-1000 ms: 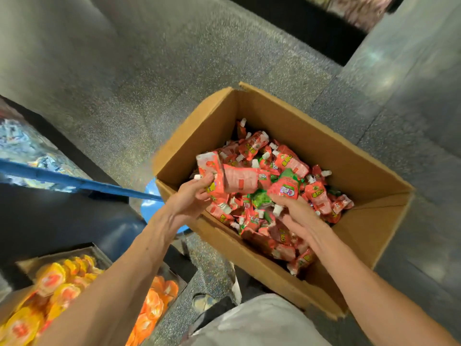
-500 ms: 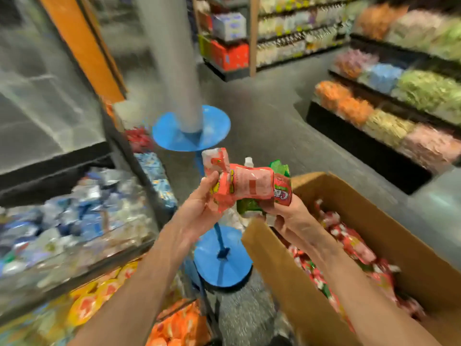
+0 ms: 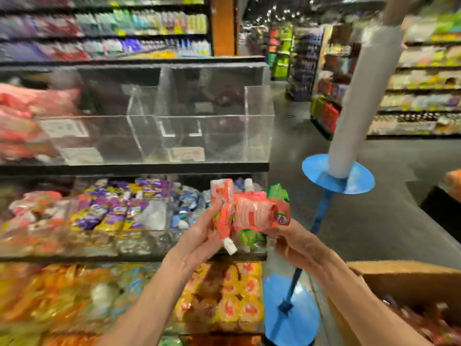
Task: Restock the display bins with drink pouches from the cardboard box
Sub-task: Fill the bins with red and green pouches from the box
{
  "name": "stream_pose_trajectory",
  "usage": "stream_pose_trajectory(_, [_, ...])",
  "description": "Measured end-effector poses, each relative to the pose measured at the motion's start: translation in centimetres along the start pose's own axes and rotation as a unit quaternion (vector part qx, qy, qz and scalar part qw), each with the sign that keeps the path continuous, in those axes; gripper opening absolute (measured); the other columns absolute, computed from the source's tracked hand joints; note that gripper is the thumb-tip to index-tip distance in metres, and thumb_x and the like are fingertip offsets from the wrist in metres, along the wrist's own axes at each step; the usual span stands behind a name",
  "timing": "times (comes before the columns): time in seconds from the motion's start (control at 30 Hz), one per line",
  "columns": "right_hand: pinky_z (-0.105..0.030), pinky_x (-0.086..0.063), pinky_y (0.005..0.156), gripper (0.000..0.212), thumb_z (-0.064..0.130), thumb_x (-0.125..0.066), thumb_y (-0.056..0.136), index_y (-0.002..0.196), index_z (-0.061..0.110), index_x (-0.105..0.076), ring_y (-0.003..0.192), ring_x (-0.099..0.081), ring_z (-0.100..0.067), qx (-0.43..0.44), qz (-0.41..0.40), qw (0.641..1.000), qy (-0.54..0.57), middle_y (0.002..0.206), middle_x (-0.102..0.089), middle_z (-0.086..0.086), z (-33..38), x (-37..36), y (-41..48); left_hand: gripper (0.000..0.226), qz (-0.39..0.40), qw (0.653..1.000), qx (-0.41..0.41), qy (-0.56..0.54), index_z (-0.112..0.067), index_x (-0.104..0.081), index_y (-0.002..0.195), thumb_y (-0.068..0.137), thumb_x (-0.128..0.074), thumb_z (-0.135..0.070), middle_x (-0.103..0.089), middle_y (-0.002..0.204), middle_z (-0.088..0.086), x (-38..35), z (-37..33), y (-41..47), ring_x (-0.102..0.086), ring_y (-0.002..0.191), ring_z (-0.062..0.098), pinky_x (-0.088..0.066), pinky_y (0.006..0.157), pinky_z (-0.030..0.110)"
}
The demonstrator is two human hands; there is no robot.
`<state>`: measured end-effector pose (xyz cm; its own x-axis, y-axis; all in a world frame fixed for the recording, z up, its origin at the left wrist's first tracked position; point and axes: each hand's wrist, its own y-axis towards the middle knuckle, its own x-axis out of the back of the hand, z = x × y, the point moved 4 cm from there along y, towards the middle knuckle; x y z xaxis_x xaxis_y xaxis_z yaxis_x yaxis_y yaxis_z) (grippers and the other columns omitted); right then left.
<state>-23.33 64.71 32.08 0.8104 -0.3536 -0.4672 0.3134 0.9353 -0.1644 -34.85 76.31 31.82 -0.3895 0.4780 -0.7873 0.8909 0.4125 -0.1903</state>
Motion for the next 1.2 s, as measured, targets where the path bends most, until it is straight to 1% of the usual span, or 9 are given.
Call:
stream_pose_trajectory(0.07, [-0.027,-0.055,0.051,0.012,-0.007,-0.064,0.074,0.075,0.002,-0.073,0.046,-0.061,-0.015,-0.008,0.025,1.0,0.01,0.055,-0.064,-0.007,0.4,-2.3,1.1,0.066,-0.003,1.0,-0.03,-0.005,-0.002,-0.078,0.083,0.024,-0.104,-0.019,-0.076,0.085,0.014,0.4,-2.2,-1.3,-0.074,0.077,0.021,-0.062,0.069,0.038])
stream_pose_trajectory(0.17, [-0.03,-0.054,0.053,0.021,-0.005,-0.067,0.071,0.056,0.008,-0.072,0.059,-0.065,-0.027,-0.017,0.054,0.998,-0.009,0.062,-0.065,-0.013,1.0,-4.5,2.8,0.064,-0.007,0.998,-0.058,0.011,-0.001,-0.078,0.077,0.021,-0.104,-0.016,-0.076,0.079,0.013,0.1,-5.0,-2.6,-0.074,0.07,0.019,-0.061,0.062,0.033])
stream_pose_trajectory(0.37, [-0.046,-0.062,0.072,0.063,0.014,-0.079,0.066,0.123,-0.006,-0.062,0.088,-0.071,-0.035,-0.063,0.12,0.991,-0.006,0.109,-0.07,-0.026,1.3,-10.7,8.5,0.065,-0.079,0.982,-0.168,0.046,-0.003,-0.079,0.082,0.026,-0.104,-0.025,-0.076,0.086,0.013,2.9,-12.7,-7.7,-0.074,0.075,0.019,-0.06,0.065,0.03])
stream_pose_trajectory(0.47, [-0.045,-0.057,0.086,0.086,0.023,-0.1,0.044,0.119,-0.002,-0.067,0.102,-0.068,-0.033,-0.071,0.194,0.978,0.006,0.123,-0.065,-0.025,0.9,-14.6,11.2,0.056,-0.158,0.961,-0.221,0.044,-0.006,-0.079,0.077,0.03,-0.102,-0.028,-0.075,0.081,0.012,5.6,-15.9,-11.9,-0.073,0.068,0.019,-0.059,0.058,0.03])
stream_pose_trajectory(0.63, [-0.042,-0.062,0.074,0.068,0.023,-0.103,0.025,0.087,0.007,-0.08,0.08,-0.074,-0.026,-0.092,0.274,0.957,0.023,0.094,-0.075,-0.016,-1.7,-22.1,13.6,0.024,-0.265,0.926,-0.266,0.054,-0.013,-0.08,0.073,0.071,-0.067,-0.033,-0.075,0.08,0.007,9.5,-20.6,-18.1,-0.071,0.068,0.017,-0.059,0.064,0.03])
stream_pose_trajectory(0.7, [-0.041,-0.062,0.07,0.076,0.021,-0.103,0.022,0.092,0.004,-0.079,0.08,-0.075,-0.029,-0.106,0.283,0.953,0.021,0.096,-0.075,-0.019,-2.7,-25.2,14.4,0.032,-0.297,0.912,-0.282,0.036,-0.013,-0.076,0.096,0.073,-0.066,-0.033,-0.073,0.093,0.007,11.4,-22.5,-20.0,-0.069,0.076,0.018,-0.058,0.068,0.029])
stream_pose_trajectory(0.77, [-0.043,-0.062,0.073,0.082,0.019,-0.103,0.021,0.097,0.001,-0.076,0.083,-0.074,-0.03,-0.118,0.283,0.951,0.022,0.1,-0.074,-0.02,-3.7,-28.1,15.3,0.052,-0.31,0.906,-0.285,0.037,-0.013,-0.065,0.12,0.072,-0.068,-0.033,-0.068,0.108,0.012,13.0,-24.7,-21.5,-0.066,0.083,0.021,-0.059,0.066,0.03])
stream_pose_trajectory(1.07, [-0.07,-0.053,0.075,0.081,0.008,-0.102,0.034,0.108,-0.008,-0.072,0.104,-0.068,-0.045,-0.122,0.281,0.947,0.097,0.123,-0.065,-0.027,-8.5,-40.9,19.2,0.027,-0.308,0.886,-0.281,0.204,-0.013,-0.063,0.114,0.094,-0.058,-0.029,-0.065,0.093,0.013,19.8,-37.1,-24.3,-0.063,0.073,0.022,-0.053,0.06,0.031])
stream_pose_trajectory(1.2, [-0.06,-0.059,0.069,0.075,0.012,-0.103,0.022,0.092,-0.003,-0.078,0.09,-0.073,-0.037,-0.104,0.269,0.952,0.1,0.107,-0.072,-0.023,-10.5,-46.6,19.9,0.022,-0.291,0.882,-0.286,0.235,-0.013,-0.062,0.116,0.095,-0.061,-0.019,-0.071,0.095,0.012,22.3,-41.5,-25.0,-0.065,0.081,0.022,-0.053,0.073,0.035])
